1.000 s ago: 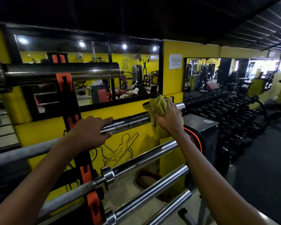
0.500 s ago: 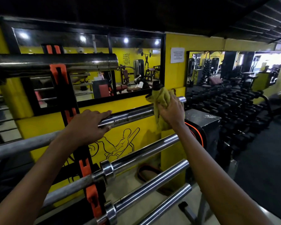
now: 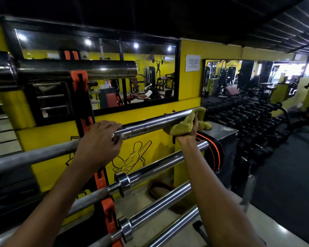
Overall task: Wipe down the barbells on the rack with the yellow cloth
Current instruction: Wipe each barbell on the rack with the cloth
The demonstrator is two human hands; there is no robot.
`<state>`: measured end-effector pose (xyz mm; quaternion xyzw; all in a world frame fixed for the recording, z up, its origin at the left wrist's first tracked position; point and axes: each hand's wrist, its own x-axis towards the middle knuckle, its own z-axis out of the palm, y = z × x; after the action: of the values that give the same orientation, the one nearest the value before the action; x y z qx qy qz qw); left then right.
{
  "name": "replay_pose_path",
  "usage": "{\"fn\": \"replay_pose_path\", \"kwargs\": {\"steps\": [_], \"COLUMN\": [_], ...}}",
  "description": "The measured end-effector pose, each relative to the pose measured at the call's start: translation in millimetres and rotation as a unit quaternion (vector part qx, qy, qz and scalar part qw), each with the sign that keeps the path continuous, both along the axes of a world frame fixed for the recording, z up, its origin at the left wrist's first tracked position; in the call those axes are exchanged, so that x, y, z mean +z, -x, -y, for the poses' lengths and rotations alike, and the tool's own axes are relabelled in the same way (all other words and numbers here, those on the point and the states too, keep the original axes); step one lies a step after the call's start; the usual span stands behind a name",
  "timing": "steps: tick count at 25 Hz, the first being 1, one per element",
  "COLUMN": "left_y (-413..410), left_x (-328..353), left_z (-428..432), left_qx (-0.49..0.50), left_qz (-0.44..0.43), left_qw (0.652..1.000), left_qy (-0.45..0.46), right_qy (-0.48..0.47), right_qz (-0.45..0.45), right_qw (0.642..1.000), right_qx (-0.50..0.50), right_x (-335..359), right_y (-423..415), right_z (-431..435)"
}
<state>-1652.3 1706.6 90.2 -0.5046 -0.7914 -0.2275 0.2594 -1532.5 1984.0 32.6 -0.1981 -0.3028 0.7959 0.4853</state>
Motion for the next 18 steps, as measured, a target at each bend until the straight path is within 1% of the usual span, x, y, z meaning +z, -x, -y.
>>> {"fn": "replay_pose_path", "kwargs": {"steps": [1, 2, 4, 5, 7, 8, 10, 11, 12, 13, 14, 15, 16, 17, 18], "left_y": [-1, 1, 3, 3, 1, 0, 0, 0, -1, -1, -2, -2, -3, -2, -1], "left_x": [-5, -7, -7, -6, -7, -7, -8, -7, -7, -7, -7, -7, -8, -9, -11], "left_z": [3, 5, 5, 4, 3, 4, 3, 5, 6, 4, 3, 4, 7, 12, 19], "left_qx": [-0.011, -0.02, -0.026, -0.025, -0.024, -0.023, -0.023, -0.023, -0.023, -0.025, -0.025, -0.023, -0.019, -0.017, -0.019], "left_qz": [0.004, 0.009, 0.015, 0.013, 0.014, 0.017, 0.013, 0.013, 0.017, 0.02, 0.026, 0.034, 0.044, 0.059, 0.076], "left_qw": [1.0, 1.0, 0.999, 1.0, 1.0, 1.0, 1.0, 1.0, 1.0, 0.999, 0.999, 0.999, 0.999, 0.998, 0.997], "left_qy": [0.01, 0.015, 0.013, 0.008, 0.0, -0.004, -0.009, -0.01, -0.013, -0.011, -0.01, -0.011, -0.014, -0.019, -0.025], "right_qy": [0.023, 0.059, 0.157, 0.187, 0.168, 0.134, 0.044, -0.012, -0.095, -0.183, -0.268, -0.353, -0.42, -0.465, -0.486], "right_qz": [-0.013, -0.023, -0.084, -0.112, -0.092, -0.055, 0.044, 0.115, 0.221, 0.343, 0.443, 0.498, 0.52, 0.525, 0.522], "right_qw": [0.999, 0.998, 0.984, 0.976, 0.982, 0.989, 0.998, 0.991, 0.965, 0.914, 0.847, 0.783, 0.736, 0.703, 0.688], "right_qx": [0.025, 0.02, 0.007, 0.014, 0.011, 0.004, -0.03, -0.067, -0.105, -0.119, -0.124, -0.119, -0.11, -0.118, -0.136], "right_x": [-5, -9, -4, 0, 3, 1, 6, 10, 17, 25, 36, 43, 44, 43, 40], "right_y": [3, 9, 20, 24, 26, 22, 8, 1, -4, -5, -6, -4, 0, 2, 1], "right_z": [8, 14, 23, 22, 19, 13, 4, -4, -9, -12, -6, 6, 17, 23, 24]}}
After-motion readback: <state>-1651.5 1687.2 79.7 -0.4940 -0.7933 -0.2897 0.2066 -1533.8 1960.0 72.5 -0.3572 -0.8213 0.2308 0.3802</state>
